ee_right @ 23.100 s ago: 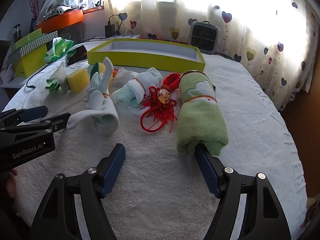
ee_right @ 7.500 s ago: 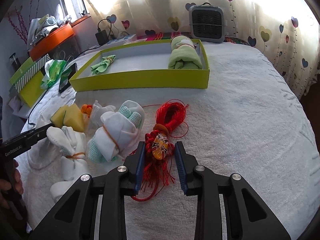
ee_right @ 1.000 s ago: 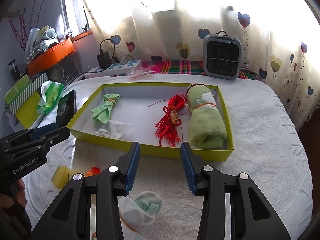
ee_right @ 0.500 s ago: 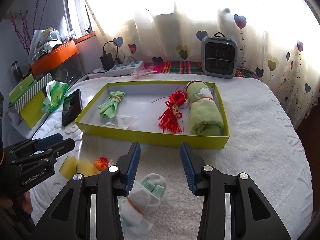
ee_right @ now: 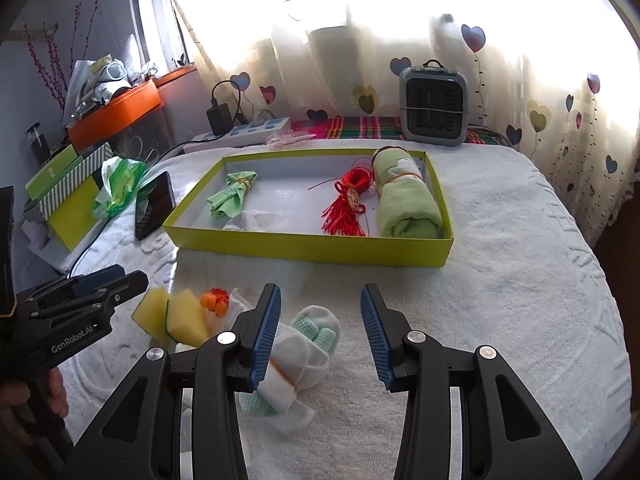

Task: Organize soft objects
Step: 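Move both grippers toward the yellow sponges and white sock bundles on the bed, then grasp a yellow-green sponge with the left gripper while the right grasps a white sock bundle, then lift the sponge with the left gripper while the right lifts the white sock bundle, then carry the sponge and sock bundle into the tray with both grippers and lower them, then open both grippers to release the sponge and sock bundle in the tray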

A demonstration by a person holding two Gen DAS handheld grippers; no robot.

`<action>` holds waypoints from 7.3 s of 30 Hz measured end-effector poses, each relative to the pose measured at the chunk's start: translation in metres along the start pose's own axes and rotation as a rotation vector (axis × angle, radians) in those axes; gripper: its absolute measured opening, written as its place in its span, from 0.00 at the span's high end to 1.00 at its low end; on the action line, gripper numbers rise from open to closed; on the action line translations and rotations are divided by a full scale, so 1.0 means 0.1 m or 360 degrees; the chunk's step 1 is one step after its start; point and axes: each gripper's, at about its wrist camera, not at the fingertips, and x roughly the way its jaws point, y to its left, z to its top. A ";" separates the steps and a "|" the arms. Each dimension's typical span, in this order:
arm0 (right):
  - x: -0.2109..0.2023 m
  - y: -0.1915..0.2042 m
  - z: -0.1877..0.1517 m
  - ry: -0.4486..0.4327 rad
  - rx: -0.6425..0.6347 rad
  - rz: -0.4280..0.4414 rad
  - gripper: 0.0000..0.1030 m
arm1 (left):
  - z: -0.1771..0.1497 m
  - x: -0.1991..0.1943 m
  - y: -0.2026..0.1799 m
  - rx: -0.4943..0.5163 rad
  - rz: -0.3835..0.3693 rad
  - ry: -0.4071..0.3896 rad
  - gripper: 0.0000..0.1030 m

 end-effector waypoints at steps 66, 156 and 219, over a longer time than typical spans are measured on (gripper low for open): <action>-0.01 0.43 -0.57 0.0224 -0.0234 0.0399 0.56 | -0.19 0.25 0.04 -0.0043 -0.0222 0.0145 0.59; 0.13 0.00 0.28 -0.0100 -0.0008 0.0228 0.71 | 0.63 0.30 -0.12 0.0118 -0.0272 -0.0026 0.73; 0.90 -0.35 0.61 -0.0100 -0.0018 -0.0043 0.55 | 1.02 1.22 -0.51 0.0234 -0.0187 0.0139 0.63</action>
